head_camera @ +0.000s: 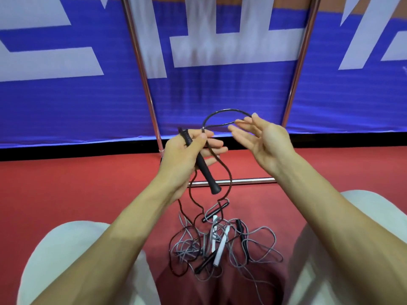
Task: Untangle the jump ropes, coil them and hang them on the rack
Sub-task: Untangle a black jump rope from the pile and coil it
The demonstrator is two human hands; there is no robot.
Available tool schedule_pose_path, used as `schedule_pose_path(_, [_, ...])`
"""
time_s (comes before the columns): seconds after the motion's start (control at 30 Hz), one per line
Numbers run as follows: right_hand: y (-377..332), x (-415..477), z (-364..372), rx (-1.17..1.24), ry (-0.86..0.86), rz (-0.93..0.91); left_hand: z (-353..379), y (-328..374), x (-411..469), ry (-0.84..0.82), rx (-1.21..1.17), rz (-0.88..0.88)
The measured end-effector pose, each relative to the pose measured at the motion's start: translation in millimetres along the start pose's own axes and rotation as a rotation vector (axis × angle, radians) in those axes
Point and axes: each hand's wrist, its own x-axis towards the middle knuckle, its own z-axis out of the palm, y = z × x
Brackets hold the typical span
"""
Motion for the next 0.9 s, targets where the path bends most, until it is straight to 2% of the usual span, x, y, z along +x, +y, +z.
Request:
schedule_pose_path(0.13, [15.1,-3.0,0.6,-0.471,-0.142,0.050,-2.1,8.8,5.3,0.123,-0.237,0.041])
schedule_pose_path(0.27, [22.1,-5.1,2.2,-0.686,-0.403,0.181,-13.1,15.7,10.7,0.204,-0.410,0.048])
schedule_pose_path(0.43, [43.8,-10.3,1.0,-1.087,-0.504,0.212,-23.5,20.7,11.8,0.212,-0.605,0.050])
schedule_pose_path(0.5, [50.3,-11.6,2.3,-1.090,-0.453,0.195,-23.6,21.0,10.7,0.208,-0.595,0.060])
schedule_pose_path(0.6, [46.4,-10.5,4.0,-1.015,-0.329,0.050,-24.6,19.3,11.8,0.226,-0.491,0.071])
schedule_pose_path(0.7, [37.9,-10.8,5.6,-0.881,-0.261,-0.080,-25.2,10.9,13.4,0.223,-0.231,0.008])
schedule_pose_path(0.8, [26.6,-14.0,8.4,-0.718,-0.249,-0.154,-18.5,-2.4,10.4,0.130,0.070,-0.105])
schedule_pose_path(0.9, [12.8,-15.6,10.3,-0.511,-0.262,-0.164,-11.4,-10.2,7.5,0.034,0.280,-0.135])
